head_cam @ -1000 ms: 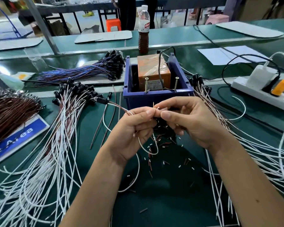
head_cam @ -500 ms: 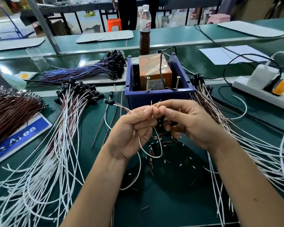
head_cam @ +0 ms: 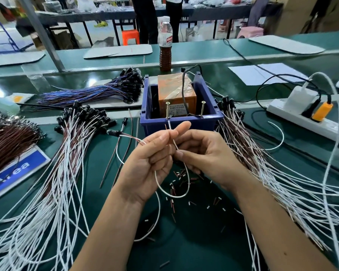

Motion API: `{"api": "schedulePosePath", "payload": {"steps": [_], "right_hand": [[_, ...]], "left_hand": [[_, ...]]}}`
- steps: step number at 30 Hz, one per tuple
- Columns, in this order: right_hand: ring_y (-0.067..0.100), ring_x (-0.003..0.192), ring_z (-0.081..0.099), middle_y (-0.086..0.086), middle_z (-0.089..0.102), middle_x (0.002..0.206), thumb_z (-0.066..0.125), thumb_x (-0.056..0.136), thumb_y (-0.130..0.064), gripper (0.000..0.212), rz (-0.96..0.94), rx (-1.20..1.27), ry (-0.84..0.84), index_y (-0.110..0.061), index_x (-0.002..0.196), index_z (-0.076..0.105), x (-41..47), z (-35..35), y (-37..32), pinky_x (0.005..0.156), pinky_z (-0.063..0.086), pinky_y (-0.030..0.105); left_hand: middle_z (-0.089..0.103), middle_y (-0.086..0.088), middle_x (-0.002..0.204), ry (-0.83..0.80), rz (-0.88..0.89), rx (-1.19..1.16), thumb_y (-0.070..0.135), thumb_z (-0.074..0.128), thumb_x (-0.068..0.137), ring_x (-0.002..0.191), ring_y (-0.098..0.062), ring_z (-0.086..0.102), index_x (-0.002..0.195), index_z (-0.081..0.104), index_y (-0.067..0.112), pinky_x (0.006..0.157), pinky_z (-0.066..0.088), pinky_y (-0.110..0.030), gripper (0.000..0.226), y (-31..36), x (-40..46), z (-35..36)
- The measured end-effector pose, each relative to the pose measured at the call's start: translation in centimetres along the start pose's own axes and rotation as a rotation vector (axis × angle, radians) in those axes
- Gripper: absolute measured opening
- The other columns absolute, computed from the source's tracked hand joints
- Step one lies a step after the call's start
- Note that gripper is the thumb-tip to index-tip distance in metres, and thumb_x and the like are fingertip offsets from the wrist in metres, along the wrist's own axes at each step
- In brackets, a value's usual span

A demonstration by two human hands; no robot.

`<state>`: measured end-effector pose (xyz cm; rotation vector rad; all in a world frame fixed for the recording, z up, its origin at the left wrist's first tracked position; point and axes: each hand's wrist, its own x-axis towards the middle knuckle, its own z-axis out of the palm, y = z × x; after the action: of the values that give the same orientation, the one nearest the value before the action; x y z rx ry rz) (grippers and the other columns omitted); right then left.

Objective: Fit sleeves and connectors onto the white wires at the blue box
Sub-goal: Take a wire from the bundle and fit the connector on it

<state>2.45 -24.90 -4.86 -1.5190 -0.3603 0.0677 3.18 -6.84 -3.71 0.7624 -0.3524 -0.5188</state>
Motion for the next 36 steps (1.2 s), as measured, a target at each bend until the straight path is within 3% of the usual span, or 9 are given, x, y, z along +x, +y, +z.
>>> {"api": "schedulePosePath", "payload": {"steps": [2,4,7,12,18,24,27,32,36], "right_hand": [[0.012,0.052,0.05,0.018,0.069,0.079,0.075,0.094,-0.006,0.008,-0.041,0.019,0.053,-0.012,0.1,0.076,0.0,-0.1,0.1,0.045,0.039,0.02],[0.012,0.051,0.049,0.014,0.068,0.075,0.073,0.095,-0.011,0.004,-0.089,0.012,0.129,-0.013,0.096,0.077,0.0,-0.3,0.1,0.044,0.037,0.02],[0.014,0.05,0.049,0.008,0.068,0.074,0.068,0.101,-0.018,0.011,-0.19,-0.004,0.246,-0.011,0.095,0.076,0.0,-0.6,-0.1,0.044,0.036,0.018],[0.012,0.049,0.049,0.005,0.066,0.069,0.062,0.105,-0.024,0.021,-0.312,-0.102,0.445,-0.015,0.095,0.077,0.0,-0.8,-0.1,0.048,0.039,0.018],[0.007,0.058,0.057,0.003,0.066,0.07,0.059,0.106,-0.014,0.013,-0.365,-0.171,0.555,-0.012,0.104,0.072,-0.1,-0.5,0.1,0.059,0.044,0.017],[0.022,0.068,0.064,0.005,0.067,0.076,0.05,0.108,-0.013,0.015,-0.346,-0.181,0.426,-0.012,0.097,0.061,-0.5,0.8,0.2,0.065,0.055,0.035],[0.02,0.058,0.056,0.006,0.065,0.076,0.05,0.108,-0.014,0.015,-0.304,-0.144,0.422,-0.013,0.098,0.06,-0.5,1.3,0.1,0.049,0.047,0.03],[0.018,0.059,0.051,0.01,0.06,0.071,0.063,0.104,-0.013,0.008,-0.334,-0.165,0.423,-0.011,0.097,0.067,-0.7,1.3,0.1,0.054,0.043,0.028],[-0.002,0.06,0.058,-0.004,0.069,0.071,0.069,0.1,-0.008,0.01,-0.297,0.043,0.255,-0.004,0.107,0.074,-0.8,1.7,0.1,0.058,0.044,0.009]], "left_hand": [[0.056,-0.039,0.125,0.019,0.033,-0.007,0.016,0.065,0.094,0.046,-0.006,0.022,0.125,0.058,-0.006,0.041,0.022,-0.015,0.038,0.0,0.0,0.1],[0.054,-0.025,0.144,0.064,0.056,-0.028,0.017,0.068,0.091,0.046,-0.005,0.024,0.11,0.072,0.002,0.045,0.02,-0.014,0.024,0.1,0.1,0.1],[0.023,0.0,0.125,0.113,0.07,0.064,0.024,0.062,0.092,0.046,-0.002,0.031,0.098,0.082,0.016,0.053,0.019,-0.013,0.022,0.3,0.3,0.3],[0.07,0.004,0.083,0.252,0.158,0.088,0.022,0.059,0.092,0.045,0.001,0.041,0.087,0.082,0.019,0.052,0.034,-0.008,0.024,0.1,0.5,0.7],[0.074,0.003,0.074,0.451,0.211,0.213,0.031,0.072,0.075,0.058,0.0,0.062,0.086,0.084,0.024,0.059,0.051,-0.01,0.018,0.0,0.8,1.0],[0.074,-0.003,0.076,0.482,0.256,0.217,0.019,0.072,0.079,0.054,-0.002,0.057,0.079,0.071,0.018,0.055,0.048,-0.013,0.001,-0.5,0.9,1.0],[0.074,-0.004,0.078,0.47,0.248,0.193,0.013,0.07,0.083,0.052,-0.001,0.053,0.086,0.068,0.011,0.054,0.046,-0.013,0.004,-0.4,0.8,0.9],[0.077,-0.008,0.084,0.428,0.252,0.187,0.007,0.07,0.079,0.059,-0.005,0.063,0.088,0.076,0.014,0.059,0.052,-0.015,0.013,-0.2,0.5,1.1],[0.072,-0.003,0.07,0.33,0.263,0.206,0.003,0.072,0.078,0.059,-0.007,0.066,0.09,0.055,0.01,0.052,0.049,-0.014,0.022,-0.6,0.5,1.4]]}}
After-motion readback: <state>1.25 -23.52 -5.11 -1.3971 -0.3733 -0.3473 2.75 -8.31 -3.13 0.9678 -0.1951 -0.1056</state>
